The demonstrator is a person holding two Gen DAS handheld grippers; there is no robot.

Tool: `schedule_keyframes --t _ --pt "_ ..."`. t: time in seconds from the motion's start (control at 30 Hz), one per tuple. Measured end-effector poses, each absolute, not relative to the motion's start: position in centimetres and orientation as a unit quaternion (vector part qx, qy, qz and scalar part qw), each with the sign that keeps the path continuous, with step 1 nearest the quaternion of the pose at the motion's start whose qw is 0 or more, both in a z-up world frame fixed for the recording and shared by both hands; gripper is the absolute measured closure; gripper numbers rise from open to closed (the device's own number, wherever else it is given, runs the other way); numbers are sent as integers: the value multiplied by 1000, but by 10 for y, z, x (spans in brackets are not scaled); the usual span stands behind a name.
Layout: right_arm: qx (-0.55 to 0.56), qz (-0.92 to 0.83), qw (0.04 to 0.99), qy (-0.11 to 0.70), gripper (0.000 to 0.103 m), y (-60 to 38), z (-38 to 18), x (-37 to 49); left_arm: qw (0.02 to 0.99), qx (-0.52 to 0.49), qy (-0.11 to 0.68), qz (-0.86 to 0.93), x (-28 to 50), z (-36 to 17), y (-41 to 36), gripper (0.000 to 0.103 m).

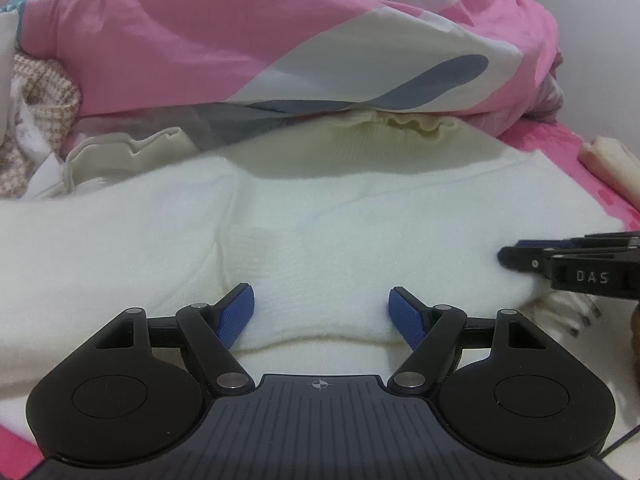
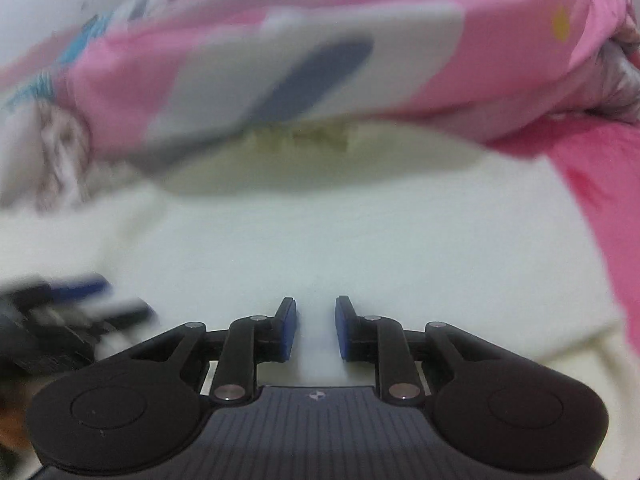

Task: Fold clothes
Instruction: 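Lift the left gripper away from the fleece toward the clothes pile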

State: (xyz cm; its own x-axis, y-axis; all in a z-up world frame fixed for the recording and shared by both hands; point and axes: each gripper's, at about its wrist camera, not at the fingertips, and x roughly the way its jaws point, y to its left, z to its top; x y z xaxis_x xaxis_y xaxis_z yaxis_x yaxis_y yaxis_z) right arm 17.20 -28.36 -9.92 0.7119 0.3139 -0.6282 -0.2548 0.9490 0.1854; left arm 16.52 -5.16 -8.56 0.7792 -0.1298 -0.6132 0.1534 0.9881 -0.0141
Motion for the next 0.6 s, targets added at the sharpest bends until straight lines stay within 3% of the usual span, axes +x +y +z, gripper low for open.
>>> schedule_keyframes --t 0.23,0.37,0.6 --pt "56 183 926 325 80 -258 -63 155 947 -5 317 -51 138 -63 -36 27" --pt "33 195 923 331 80 -231 -83 157 954 -26 299 -19 110 -39 -16 27" --pt "38 233 923 304 79 -207 -66 146 968 -96 209 99 52 8 56 26"
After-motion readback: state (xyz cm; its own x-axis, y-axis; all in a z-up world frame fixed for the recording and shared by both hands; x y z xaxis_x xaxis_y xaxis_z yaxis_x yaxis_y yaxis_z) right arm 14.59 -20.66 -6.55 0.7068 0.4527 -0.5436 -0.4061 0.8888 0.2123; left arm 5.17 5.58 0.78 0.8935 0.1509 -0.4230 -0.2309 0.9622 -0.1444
